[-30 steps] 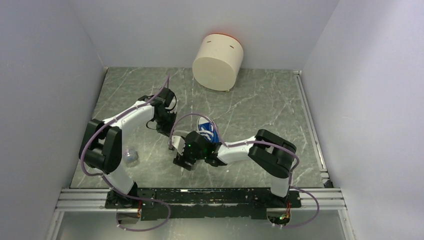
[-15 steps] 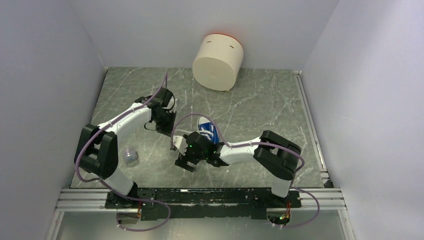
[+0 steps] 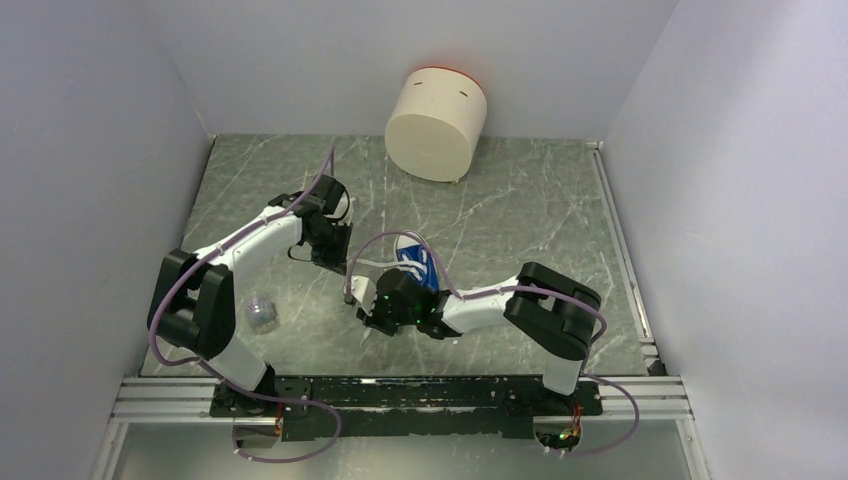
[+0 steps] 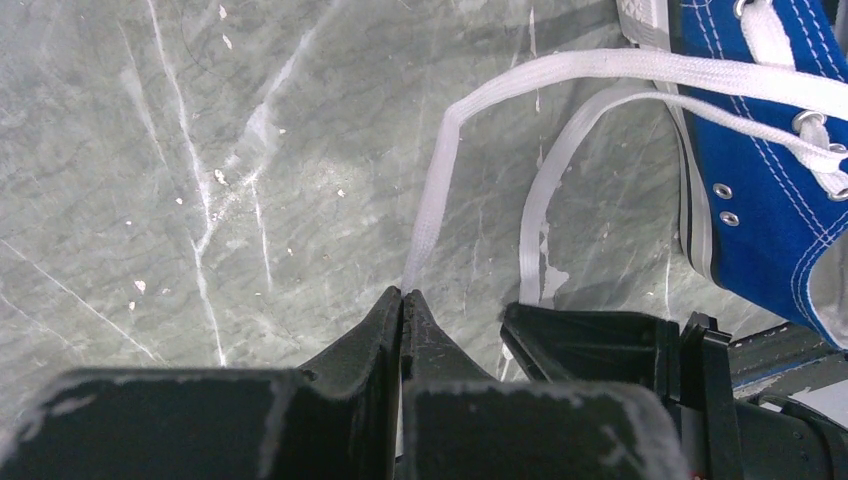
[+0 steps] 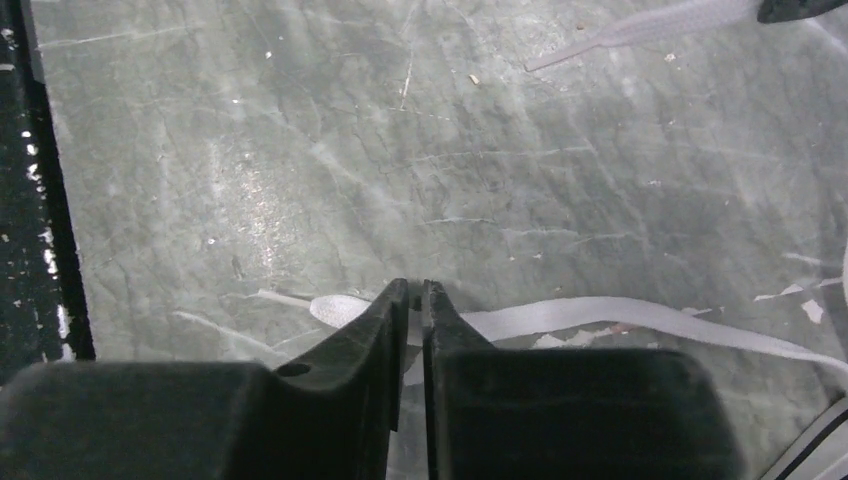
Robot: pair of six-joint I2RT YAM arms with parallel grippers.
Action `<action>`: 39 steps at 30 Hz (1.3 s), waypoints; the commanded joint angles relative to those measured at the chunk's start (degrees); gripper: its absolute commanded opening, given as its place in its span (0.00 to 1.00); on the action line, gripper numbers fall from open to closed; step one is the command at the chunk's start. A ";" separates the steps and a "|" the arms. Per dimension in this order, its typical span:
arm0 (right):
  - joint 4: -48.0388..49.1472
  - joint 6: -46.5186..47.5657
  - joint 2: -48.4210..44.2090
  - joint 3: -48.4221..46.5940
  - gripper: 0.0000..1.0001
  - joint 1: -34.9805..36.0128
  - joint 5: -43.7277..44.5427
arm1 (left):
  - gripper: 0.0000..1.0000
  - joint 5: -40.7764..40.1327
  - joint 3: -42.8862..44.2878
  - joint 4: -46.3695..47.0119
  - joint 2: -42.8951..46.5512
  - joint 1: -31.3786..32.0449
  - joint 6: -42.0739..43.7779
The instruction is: Tie the shoes
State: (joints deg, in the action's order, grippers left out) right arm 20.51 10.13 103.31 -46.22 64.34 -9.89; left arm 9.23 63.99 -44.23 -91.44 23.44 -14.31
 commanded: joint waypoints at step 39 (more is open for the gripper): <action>-29.34 15.91 -8.33 -12.98 0.51 -10.70 -16.07 | 0.05 -0.31 1.13 -3.44 0.96 0.09 -2.83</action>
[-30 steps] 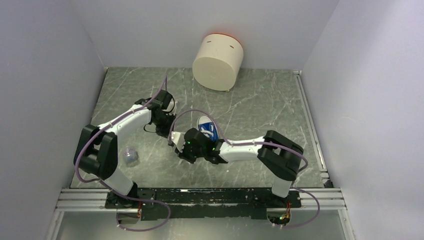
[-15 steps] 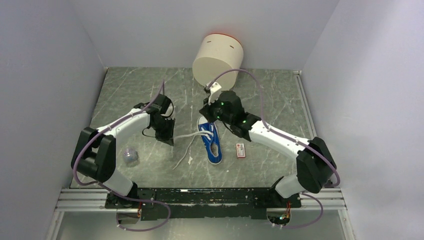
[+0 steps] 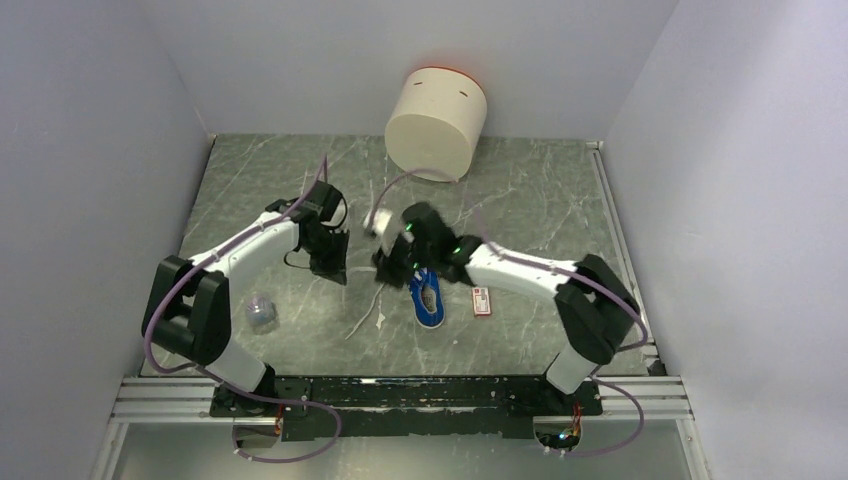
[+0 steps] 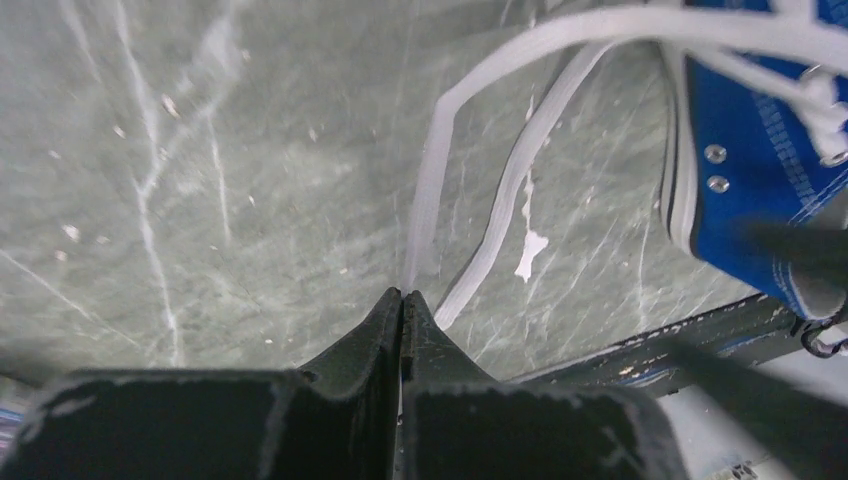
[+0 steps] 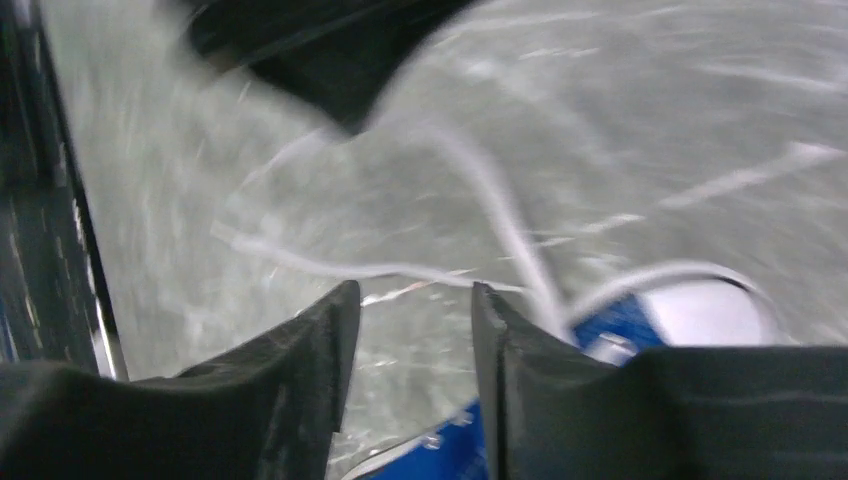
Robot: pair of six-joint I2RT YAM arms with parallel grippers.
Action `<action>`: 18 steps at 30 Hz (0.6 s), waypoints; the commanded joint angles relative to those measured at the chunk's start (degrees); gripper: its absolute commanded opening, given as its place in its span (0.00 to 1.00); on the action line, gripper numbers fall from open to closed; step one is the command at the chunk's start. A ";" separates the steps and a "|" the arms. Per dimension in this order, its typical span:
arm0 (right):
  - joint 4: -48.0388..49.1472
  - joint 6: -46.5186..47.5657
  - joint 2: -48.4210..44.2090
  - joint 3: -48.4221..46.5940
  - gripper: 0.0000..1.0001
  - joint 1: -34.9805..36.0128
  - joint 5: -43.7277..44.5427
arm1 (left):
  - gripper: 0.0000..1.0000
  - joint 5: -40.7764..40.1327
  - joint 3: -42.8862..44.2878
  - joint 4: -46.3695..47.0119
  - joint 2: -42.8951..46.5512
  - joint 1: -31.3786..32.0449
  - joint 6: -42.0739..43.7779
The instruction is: Tie the shoes
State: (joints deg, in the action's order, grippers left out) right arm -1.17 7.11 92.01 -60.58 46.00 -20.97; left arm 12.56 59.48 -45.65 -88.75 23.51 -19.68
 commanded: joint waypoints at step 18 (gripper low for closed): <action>-15.79 38.91 20.79 -10.61 0.66 12.58 -8.92 | 0.05 -2.15 5.83 0.01 -8.76 -3.64 8.16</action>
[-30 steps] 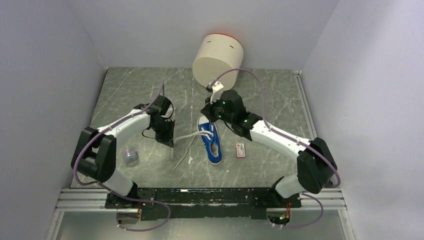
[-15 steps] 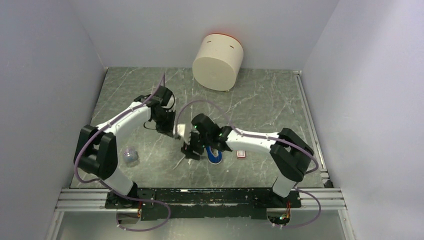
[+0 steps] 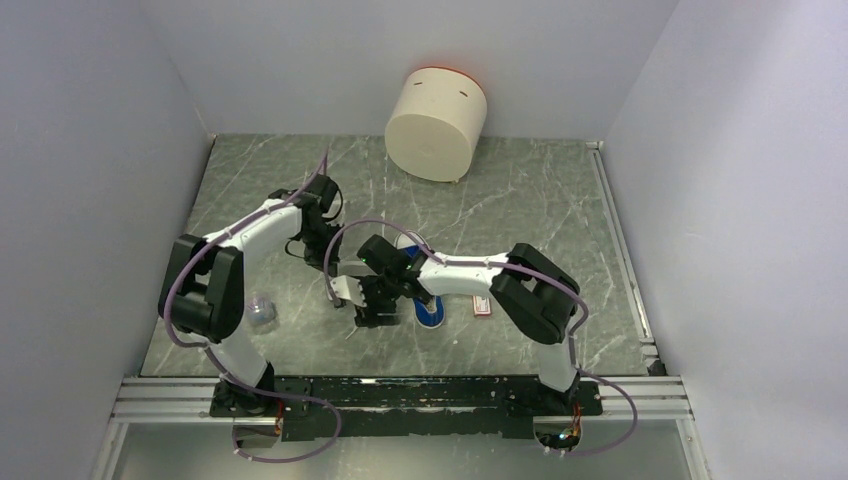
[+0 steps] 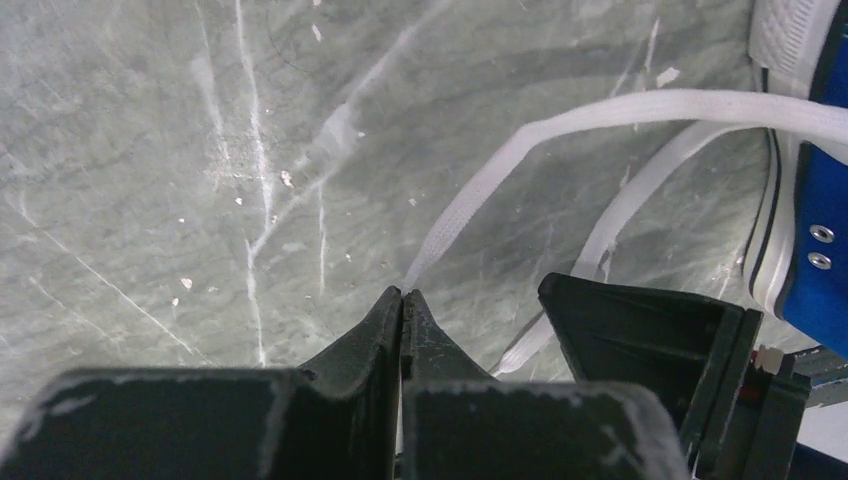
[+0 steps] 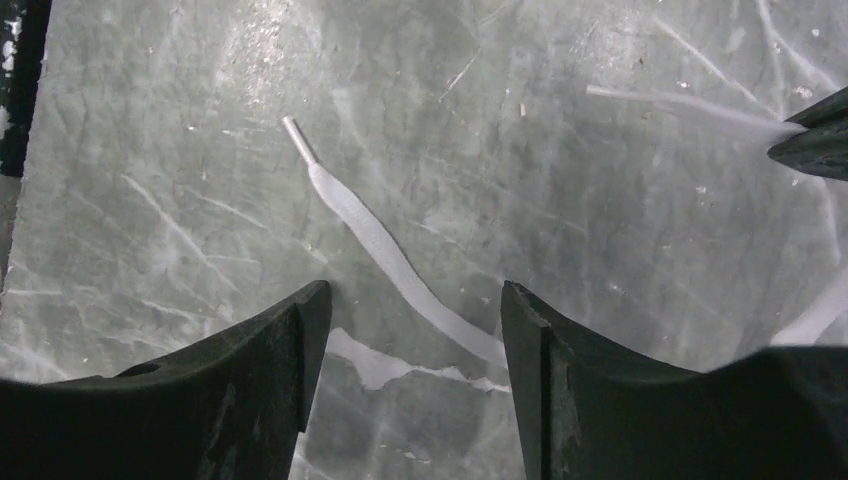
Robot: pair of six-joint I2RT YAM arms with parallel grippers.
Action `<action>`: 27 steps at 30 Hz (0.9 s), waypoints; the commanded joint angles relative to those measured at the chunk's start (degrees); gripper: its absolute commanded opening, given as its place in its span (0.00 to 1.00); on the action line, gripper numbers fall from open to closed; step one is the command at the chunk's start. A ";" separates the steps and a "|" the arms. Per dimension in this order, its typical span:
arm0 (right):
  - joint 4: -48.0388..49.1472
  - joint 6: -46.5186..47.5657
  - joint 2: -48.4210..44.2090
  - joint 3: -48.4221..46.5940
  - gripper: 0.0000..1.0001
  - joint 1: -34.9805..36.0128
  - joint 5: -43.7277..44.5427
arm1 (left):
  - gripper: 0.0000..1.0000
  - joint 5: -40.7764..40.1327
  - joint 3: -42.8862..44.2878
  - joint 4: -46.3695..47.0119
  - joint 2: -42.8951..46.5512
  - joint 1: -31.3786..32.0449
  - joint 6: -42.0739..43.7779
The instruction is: Tie the shoes
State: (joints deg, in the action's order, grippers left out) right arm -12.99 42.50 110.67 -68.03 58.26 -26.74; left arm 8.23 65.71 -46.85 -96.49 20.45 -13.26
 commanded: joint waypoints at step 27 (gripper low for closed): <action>11.33 -54.18 -23.81 4.60 0.00 -12.55 16.05 | 0.05 15.55 -8.62 5.63 2.56 -0.50 -5.18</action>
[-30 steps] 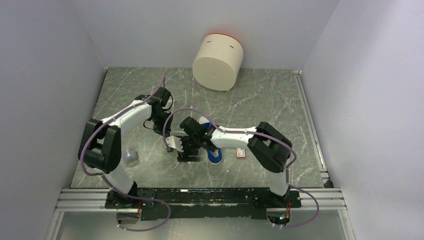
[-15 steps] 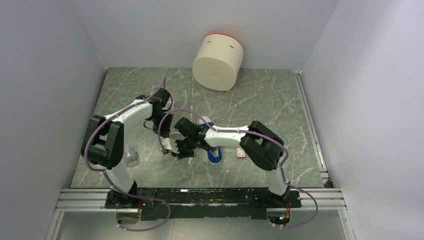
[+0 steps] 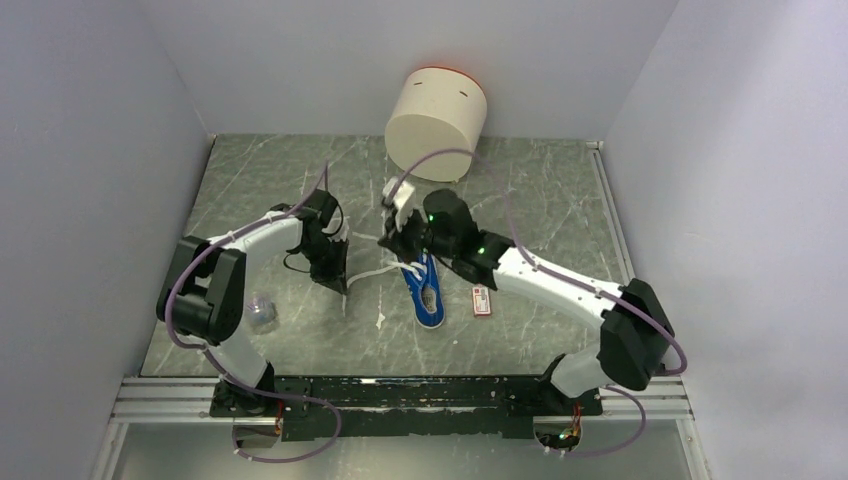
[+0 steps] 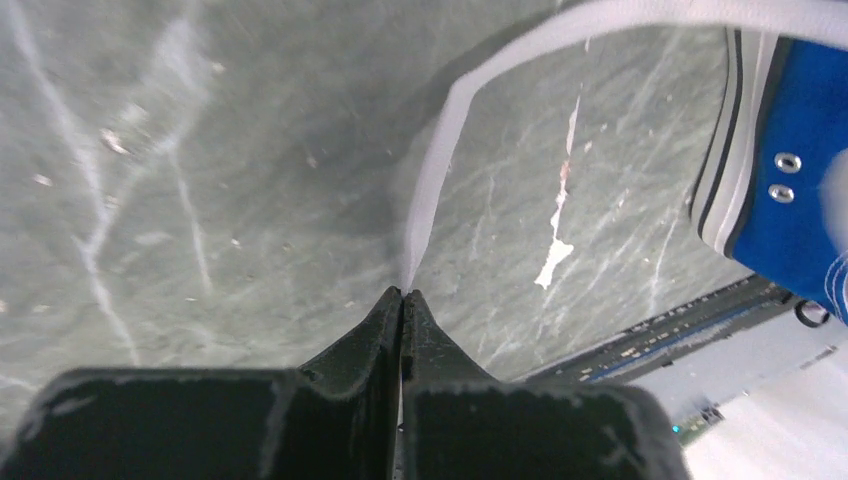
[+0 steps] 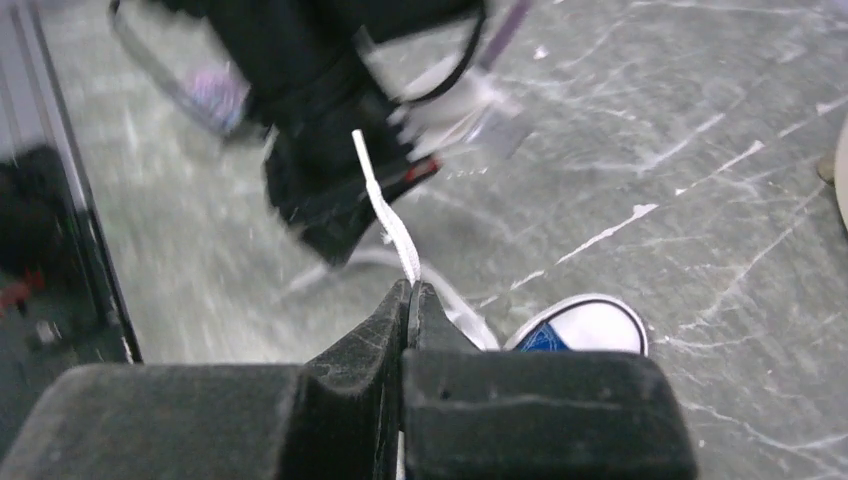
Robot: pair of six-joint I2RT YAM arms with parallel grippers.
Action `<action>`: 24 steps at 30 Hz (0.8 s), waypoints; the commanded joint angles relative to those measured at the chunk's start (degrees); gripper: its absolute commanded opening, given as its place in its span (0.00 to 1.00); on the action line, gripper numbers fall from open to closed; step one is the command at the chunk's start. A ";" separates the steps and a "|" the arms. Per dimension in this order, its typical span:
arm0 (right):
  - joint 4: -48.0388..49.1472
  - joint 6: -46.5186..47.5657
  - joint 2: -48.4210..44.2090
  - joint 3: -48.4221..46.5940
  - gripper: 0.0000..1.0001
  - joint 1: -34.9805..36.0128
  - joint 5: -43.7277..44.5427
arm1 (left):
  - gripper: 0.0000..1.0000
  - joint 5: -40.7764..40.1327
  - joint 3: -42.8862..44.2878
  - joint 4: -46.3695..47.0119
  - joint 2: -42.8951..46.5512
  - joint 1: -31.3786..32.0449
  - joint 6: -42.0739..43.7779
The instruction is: Tie the shoes
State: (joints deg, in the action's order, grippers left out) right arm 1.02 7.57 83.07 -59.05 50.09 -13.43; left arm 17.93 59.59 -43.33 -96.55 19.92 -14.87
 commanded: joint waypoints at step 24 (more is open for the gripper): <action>0.16 -21.72 -2.21 -2.11 0.00 -11.35 -42.37 | 0.36 2.31 2.51 -14.75 19.26 0.20 -10.91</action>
State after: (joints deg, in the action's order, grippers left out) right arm 0.60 -13.04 80.95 -61.17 39.53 -48.10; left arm 23.94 58.70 -49.67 -73.03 19.99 -27.20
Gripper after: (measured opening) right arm 0.008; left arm 0.173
